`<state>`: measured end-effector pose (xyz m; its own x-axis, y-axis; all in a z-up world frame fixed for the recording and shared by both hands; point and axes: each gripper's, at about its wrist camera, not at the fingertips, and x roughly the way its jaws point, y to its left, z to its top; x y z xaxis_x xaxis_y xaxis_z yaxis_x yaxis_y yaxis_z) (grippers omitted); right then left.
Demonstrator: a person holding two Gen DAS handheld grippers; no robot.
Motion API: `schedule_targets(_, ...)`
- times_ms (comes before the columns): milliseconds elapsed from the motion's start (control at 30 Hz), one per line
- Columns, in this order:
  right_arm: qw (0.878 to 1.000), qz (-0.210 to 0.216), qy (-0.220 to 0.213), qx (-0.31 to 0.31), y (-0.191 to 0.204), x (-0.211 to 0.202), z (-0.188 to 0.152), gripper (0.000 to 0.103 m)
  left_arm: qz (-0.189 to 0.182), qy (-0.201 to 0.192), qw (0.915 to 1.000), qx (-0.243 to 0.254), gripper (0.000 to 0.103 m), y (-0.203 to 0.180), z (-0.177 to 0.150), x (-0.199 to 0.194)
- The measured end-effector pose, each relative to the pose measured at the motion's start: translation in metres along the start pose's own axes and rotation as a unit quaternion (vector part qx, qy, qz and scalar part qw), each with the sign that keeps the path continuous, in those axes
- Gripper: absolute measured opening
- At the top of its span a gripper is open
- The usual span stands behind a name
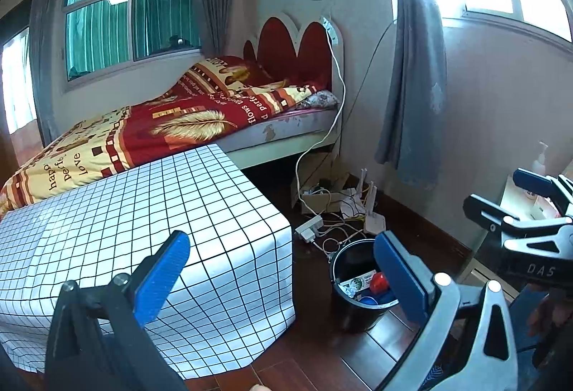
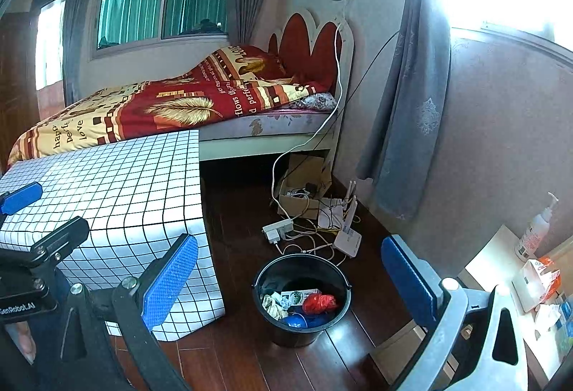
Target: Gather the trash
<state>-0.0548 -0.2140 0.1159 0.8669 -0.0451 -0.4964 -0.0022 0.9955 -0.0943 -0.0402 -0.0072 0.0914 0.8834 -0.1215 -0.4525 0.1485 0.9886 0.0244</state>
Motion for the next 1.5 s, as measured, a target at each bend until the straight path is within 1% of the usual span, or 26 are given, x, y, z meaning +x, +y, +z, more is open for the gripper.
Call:
schedule_targets(433,1.0,-0.005,0.001,0.003,-0.004,-0.001,-0.003,0.103,-0.005,0.001,1.0,0.002,0.103,-0.004,-0.001,-0.003)
schedule_targets(867,1.0,-0.001,0.004,-0.001,0.0,-0.001,-0.005,0.103,-0.006,0.002,1.0,0.005,0.103,-0.006,-0.001,-0.004)
schedule_targets(1500,1.0,-0.003,0.004,0.004,-0.004,-0.002,-0.007,0.103,-0.01,0.002,0.9999,0.005,0.103,-0.009,0.0,-0.003)
